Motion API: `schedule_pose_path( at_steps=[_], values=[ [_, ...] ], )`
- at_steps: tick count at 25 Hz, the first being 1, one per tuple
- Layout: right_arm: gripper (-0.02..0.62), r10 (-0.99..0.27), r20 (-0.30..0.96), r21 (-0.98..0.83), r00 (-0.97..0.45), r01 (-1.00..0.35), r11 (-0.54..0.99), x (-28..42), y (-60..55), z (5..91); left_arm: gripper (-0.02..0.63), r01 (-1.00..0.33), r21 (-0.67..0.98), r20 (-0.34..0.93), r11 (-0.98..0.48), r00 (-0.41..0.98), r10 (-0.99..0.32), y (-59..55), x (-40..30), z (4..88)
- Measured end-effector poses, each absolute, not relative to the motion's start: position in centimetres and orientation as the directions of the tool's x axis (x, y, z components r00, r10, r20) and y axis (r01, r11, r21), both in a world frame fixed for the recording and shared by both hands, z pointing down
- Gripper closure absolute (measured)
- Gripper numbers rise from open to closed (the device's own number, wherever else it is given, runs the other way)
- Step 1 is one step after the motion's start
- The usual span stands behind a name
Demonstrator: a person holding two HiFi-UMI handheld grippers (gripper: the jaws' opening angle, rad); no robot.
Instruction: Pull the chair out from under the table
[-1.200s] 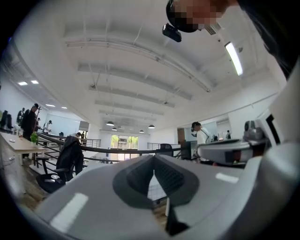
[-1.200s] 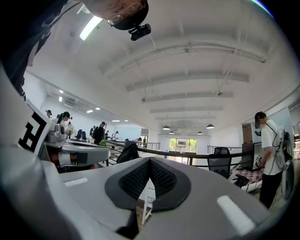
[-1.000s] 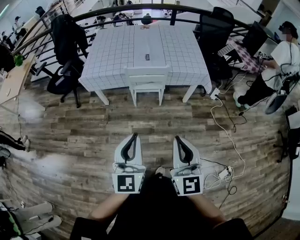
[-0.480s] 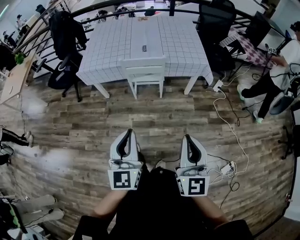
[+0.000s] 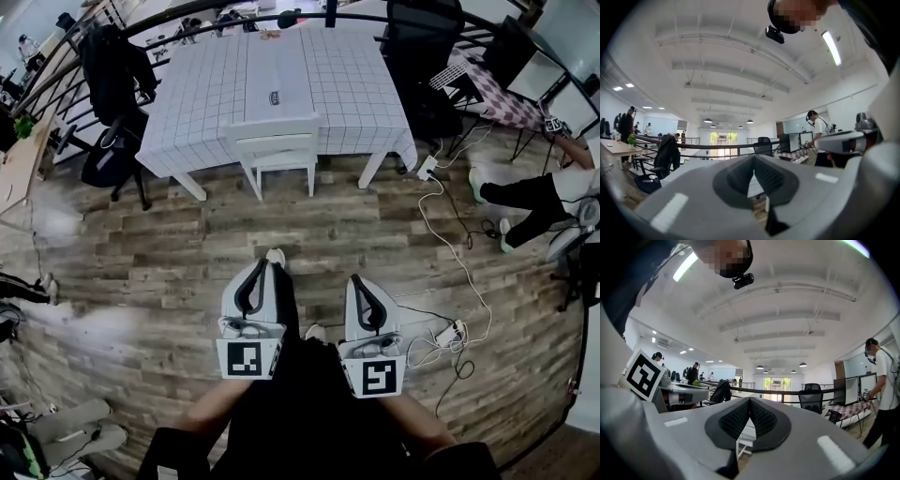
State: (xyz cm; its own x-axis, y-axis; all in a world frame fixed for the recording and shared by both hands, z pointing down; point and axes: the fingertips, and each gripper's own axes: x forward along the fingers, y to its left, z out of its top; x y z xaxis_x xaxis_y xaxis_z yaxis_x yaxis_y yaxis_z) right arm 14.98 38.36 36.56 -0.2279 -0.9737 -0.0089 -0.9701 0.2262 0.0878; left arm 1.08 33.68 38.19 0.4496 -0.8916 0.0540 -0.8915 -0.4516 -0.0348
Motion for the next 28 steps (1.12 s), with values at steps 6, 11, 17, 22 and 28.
schedule_pose_path(
  at_steps=[6, 11, 17, 22, 28],
  values=[
    [0.598, -0.962, 0.057, 0.121, -0.268, -0.954, 0.273, 12.5, 28.2, 36.2, 0.597, -0.878, 0.024, 0.067, -0.478, 0.479, -0.875, 23.1, 1.3, 37.8],
    [0.598, -0.966, 0.071, 0.092, -0.25, -0.962, 0.256, 12.6, 21.0, 37.9, 0.595, -0.882, -0.017, 0.067, -0.471, 0.469, -0.881, 16.9, 0.3, 38.9],
    [0.598, -0.969, 0.08, 0.054, -0.233, -0.97, 0.237, 9.1, 10.4, 37.8, 0.595, -0.889, 0.007, 0.088, -0.459, 0.457, -0.885, 8.3, -3.7, 39.1],
    [0.598, -0.96, 0.114, 0.065, -0.255, -0.963, 0.263, 5.9, 0.7, 38.8, 0.597, -0.875, 0.05, 0.111, -0.482, 0.485, -0.868, 0.8, -6.0, 40.7],
    [0.598, -0.965, 0.106, 0.072, -0.239, -0.966, 0.247, 4.3, -4.6, 38.9, 0.597, -0.864, 0.033, 0.088, -0.502, 0.503, -0.86, -3.9, -7.4, 41.3]
  ],
)
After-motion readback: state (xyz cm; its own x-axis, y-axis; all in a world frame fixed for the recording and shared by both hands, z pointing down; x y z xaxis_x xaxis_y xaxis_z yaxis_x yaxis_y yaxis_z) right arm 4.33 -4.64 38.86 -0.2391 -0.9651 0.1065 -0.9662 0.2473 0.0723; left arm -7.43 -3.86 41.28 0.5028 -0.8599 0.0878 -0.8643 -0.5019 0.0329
